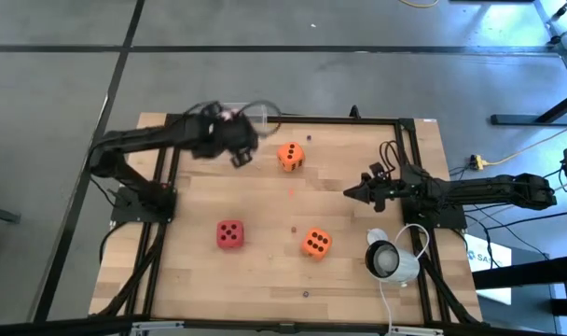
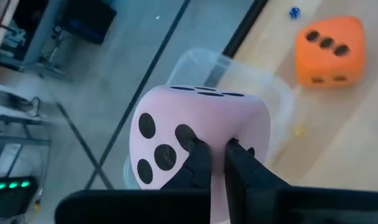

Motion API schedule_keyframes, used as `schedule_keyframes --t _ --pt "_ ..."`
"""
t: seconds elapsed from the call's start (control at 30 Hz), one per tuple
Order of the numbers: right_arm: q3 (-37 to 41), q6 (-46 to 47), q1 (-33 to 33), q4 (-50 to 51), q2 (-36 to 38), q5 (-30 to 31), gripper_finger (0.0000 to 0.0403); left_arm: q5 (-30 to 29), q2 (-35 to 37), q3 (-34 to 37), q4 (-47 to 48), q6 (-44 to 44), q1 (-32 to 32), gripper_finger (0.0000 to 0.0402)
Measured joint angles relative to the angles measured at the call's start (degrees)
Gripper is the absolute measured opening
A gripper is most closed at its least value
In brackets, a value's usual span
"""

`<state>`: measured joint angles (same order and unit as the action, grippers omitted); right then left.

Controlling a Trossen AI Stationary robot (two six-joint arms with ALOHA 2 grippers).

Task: Pick & Place Dice
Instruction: Put the large pink die into the transparent bin

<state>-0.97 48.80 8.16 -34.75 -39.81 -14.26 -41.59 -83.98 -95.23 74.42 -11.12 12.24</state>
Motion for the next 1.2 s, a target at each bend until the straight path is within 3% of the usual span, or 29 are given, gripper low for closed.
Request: schedule_keyframes --t 0.2,0.4,0.77,1.2 --pt "0.0 0.02 -0.01 -3.03 -0.01 0.17 0.0027 10.25 -0.4 5.15 -13.07 10.14 13.04 0.0" --pt "0.0 0.2 -0.01 -3.9 0.0 0.55 0.0027 19.16 -0.43 9.38 -18.47 14.4 19.2 0.0" --pt "0.0 0.23 -0.02 -5.81 0.0 5.0 0.0027 25.33 -0.77 18.51 -28.95 22.6 20.96 0.0001" --pt "0.0 4.57 -0.11 -5.98 0.0 5.64 0.0027 30.23 -1.47 21.69 -30.27 31.71 21.67 0.0001"
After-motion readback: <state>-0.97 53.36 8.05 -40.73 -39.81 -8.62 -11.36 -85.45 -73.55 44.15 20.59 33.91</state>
